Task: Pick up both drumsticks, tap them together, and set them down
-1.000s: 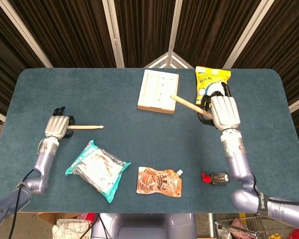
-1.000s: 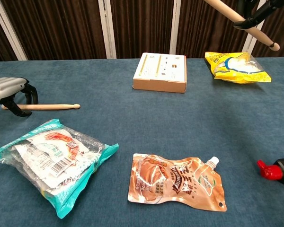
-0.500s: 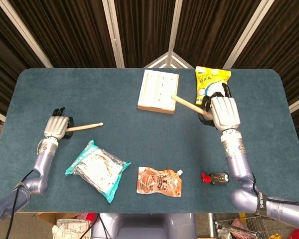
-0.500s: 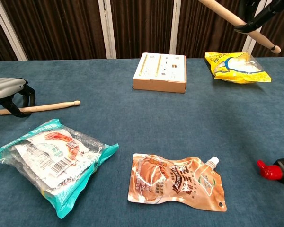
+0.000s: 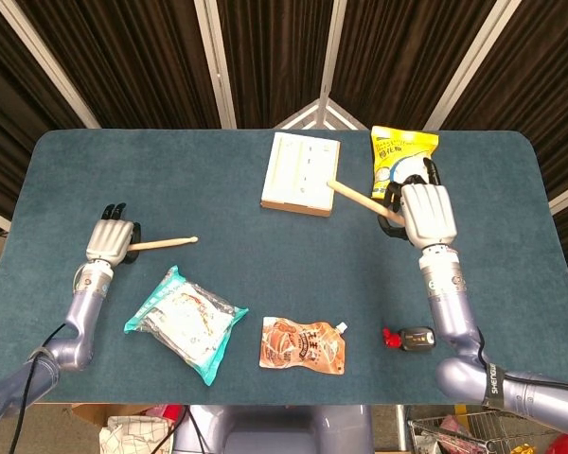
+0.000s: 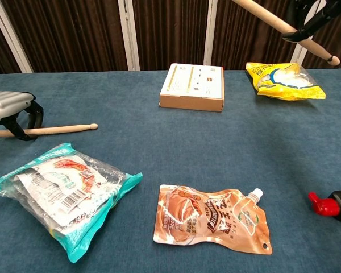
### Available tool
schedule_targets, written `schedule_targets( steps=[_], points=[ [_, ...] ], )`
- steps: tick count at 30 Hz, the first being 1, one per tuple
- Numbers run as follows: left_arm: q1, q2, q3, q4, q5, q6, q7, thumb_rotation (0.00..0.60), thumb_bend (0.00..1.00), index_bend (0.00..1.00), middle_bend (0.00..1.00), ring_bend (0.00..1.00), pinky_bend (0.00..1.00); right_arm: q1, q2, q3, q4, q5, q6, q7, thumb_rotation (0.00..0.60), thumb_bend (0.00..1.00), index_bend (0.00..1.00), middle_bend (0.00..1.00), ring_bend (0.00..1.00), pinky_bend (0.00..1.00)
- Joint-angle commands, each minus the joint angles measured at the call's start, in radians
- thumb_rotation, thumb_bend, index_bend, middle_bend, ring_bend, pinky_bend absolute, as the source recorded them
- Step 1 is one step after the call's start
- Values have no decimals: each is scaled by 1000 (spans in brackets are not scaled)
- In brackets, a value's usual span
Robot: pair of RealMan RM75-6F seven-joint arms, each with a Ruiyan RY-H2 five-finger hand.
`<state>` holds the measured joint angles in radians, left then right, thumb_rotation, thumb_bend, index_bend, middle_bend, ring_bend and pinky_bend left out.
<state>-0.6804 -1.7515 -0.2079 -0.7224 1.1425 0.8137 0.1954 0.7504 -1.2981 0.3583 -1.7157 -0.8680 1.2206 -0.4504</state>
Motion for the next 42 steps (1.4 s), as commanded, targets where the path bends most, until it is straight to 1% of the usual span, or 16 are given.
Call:
schedule_targets(
  steps=[1, 11, 13, 15, 19, 23, 26, 30, 36, 39, 42],
  points=[
    [0, 3, 0, -7, -8, -2, 28, 600, 438, 581, 557, 56, 0, 1, -1, 0, 1, -2, 0, -1, 600, 407, 726, 629, 339, 0],
    [2, 0, -13, -22, -53, 1, 117, 600, 438, 596, 569, 66, 0, -9, 3, -9, -15, -10, 22, -17, 600, 408, 730, 629, 340, 0],
    [3, 8, -19, -40, -60, 15, 134, 600, 438, 602, 571, 66, 0, -10, 3, -10, -18, -8, 26, -23, 600, 408, 734, 629, 340, 0],
    [3, 20, -22, -59, -63, 28, 154, 600, 438, 605, 572, 67, 0, -4, 4, -4, 1, -1, 14, -22, 600, 409, 734, 629, 341, 0],
    [10, 59, -29, -122, -64, 74, 191, 600, 438, 611, 573, 67, 0, 1, -4, -7, 16, -6, 5, -20, 600, 409, 735, 630, 340, 0],
    [21, 96, -34, -178, -46, 127, 189, 600, 438, 613, 572, 67, 0, 3, -12, -13, 24, -15, 2, -20, 600, 410, 735, 634, 345, 0],
    [30, 123, -34, -217, -15, 168, 152, 600, 438, 614, 572, 68, 0, 8, -19, -11, 31, -15, -2, -22, 600, 412, 735, 636, 346, 0],
    [45, 156, -28, -262, 61, 248, 60, 600, 439, 615, 573, 70, 0, 19, -31, -8, 45, -14, -16, -18, 600, 434, 736, 641, 352, 0],
    [64, 206, -15, -357, 186, 363, -134, 600, 439, 616, 573, 70, 0, 42, -57, 0, 94, -11, -55, 4, 600, 435, 736, 644, 353, 0],
    [69, 234, -11, -436, 224, 385, -230, 600, 438, 616, 572, 70, 0, 64, -70, 9, 110, -3, -72, -5, 600, 435, 737, 645, 353, 0],
    [66, 254, -11, -510, 243, 385, -295, 600, 438, 616, 572, 70, 0, 89, -82, 23, 121, 16, -86, -22, 600, 435, 737, 646, 356, 0]
  ],
)
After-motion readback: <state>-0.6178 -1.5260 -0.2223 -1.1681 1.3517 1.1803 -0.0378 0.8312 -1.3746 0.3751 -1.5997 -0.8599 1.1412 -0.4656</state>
